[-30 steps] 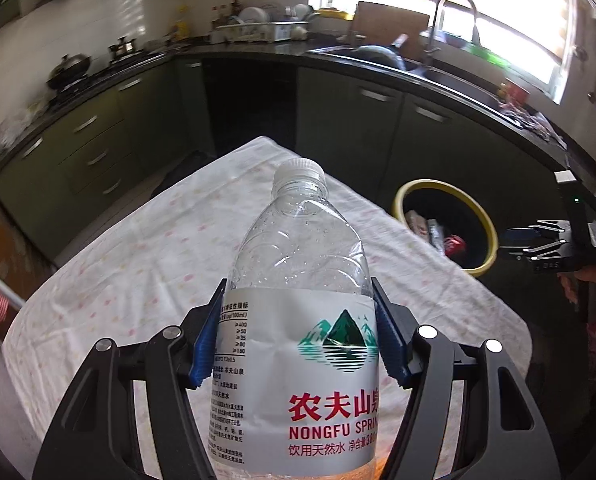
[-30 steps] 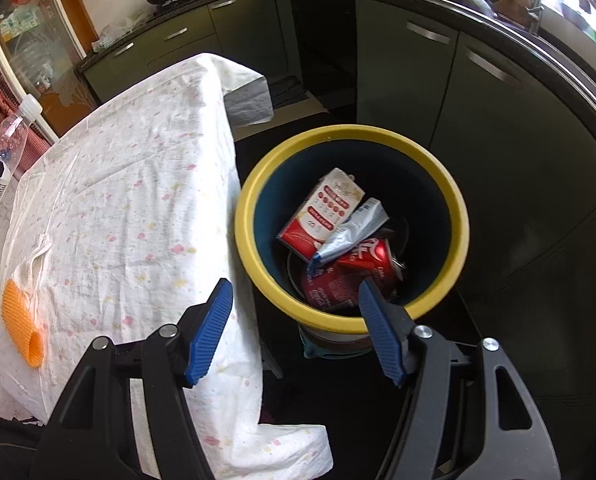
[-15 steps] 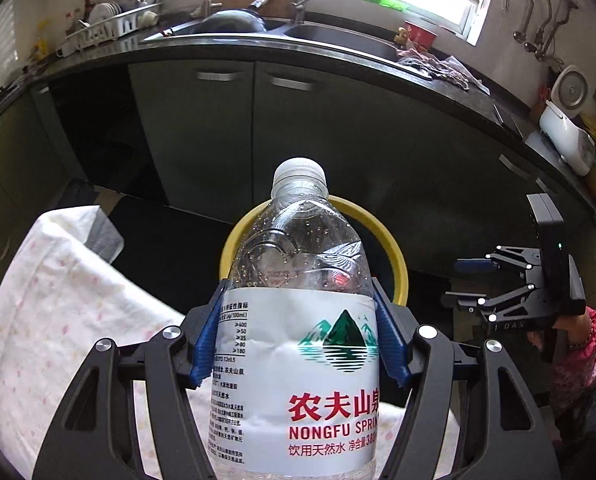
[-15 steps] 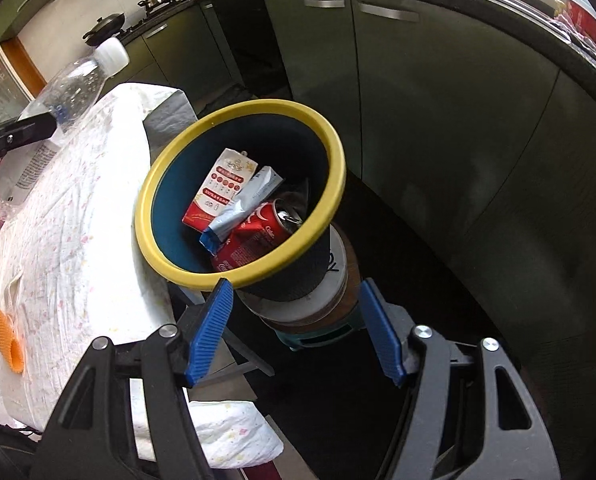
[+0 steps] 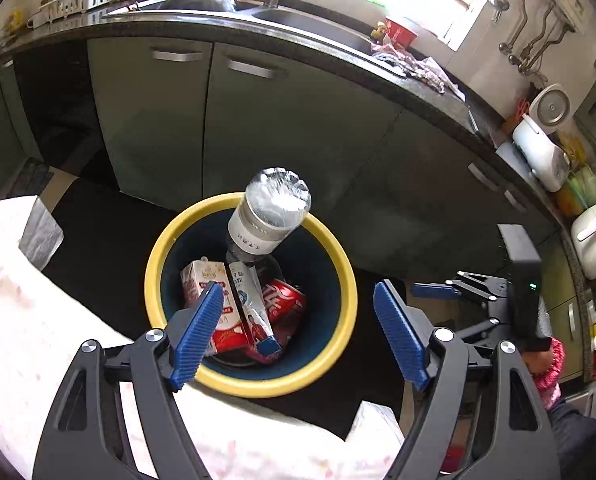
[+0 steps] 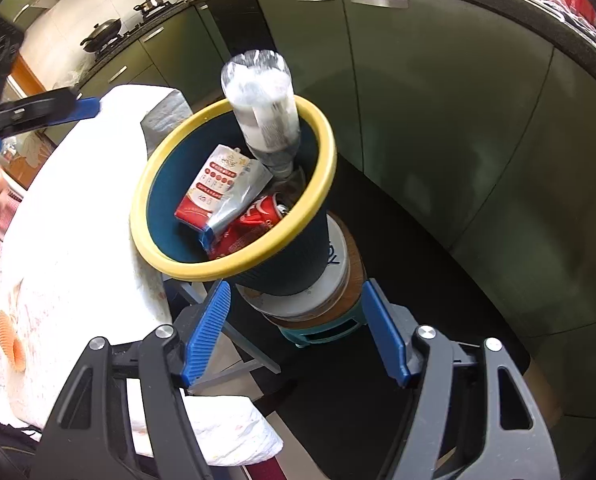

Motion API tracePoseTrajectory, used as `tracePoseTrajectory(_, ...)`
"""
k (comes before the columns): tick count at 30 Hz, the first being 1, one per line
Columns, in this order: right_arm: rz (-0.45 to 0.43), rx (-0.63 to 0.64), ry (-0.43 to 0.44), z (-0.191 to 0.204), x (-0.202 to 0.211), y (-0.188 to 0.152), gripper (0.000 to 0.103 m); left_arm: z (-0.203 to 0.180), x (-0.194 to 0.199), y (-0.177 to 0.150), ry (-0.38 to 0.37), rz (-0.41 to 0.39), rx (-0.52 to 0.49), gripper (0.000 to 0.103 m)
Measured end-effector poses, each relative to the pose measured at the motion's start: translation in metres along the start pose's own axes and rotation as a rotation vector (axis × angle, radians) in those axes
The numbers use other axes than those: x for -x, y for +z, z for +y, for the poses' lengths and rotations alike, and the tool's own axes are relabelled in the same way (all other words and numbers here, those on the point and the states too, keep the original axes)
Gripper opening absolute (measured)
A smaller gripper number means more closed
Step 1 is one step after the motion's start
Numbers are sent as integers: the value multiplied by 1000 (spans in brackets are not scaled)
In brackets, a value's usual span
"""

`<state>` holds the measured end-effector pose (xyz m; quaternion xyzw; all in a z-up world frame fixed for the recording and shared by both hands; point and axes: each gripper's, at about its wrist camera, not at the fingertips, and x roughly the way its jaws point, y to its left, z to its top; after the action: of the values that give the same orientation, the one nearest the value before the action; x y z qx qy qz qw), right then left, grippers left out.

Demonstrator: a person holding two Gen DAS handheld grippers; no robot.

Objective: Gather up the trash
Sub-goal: 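Carry the water bottle over the yellow bin and open the left gripper, then grasp the orange mesh sleeve with the right gripper and lift it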

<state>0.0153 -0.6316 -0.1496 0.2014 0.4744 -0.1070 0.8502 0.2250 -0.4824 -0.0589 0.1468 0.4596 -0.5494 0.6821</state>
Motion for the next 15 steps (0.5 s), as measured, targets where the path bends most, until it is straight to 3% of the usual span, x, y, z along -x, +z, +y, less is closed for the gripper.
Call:
tracePoseTrajectory(4, 11, 43, 19, 20, -3, 4, 65, 5, 45, -29, 8, -64, 47, 81)
tracePoseTrajectory(9, 16, 131, 43, 55, 0, 8, 65, 23, 121, -87, 69, -179, 130, 86)
tracePoseTrajectory(15, 21, 284, 109, 122, 5, 12, 65, 54, 221, -180, 231, -346, 230, 91)
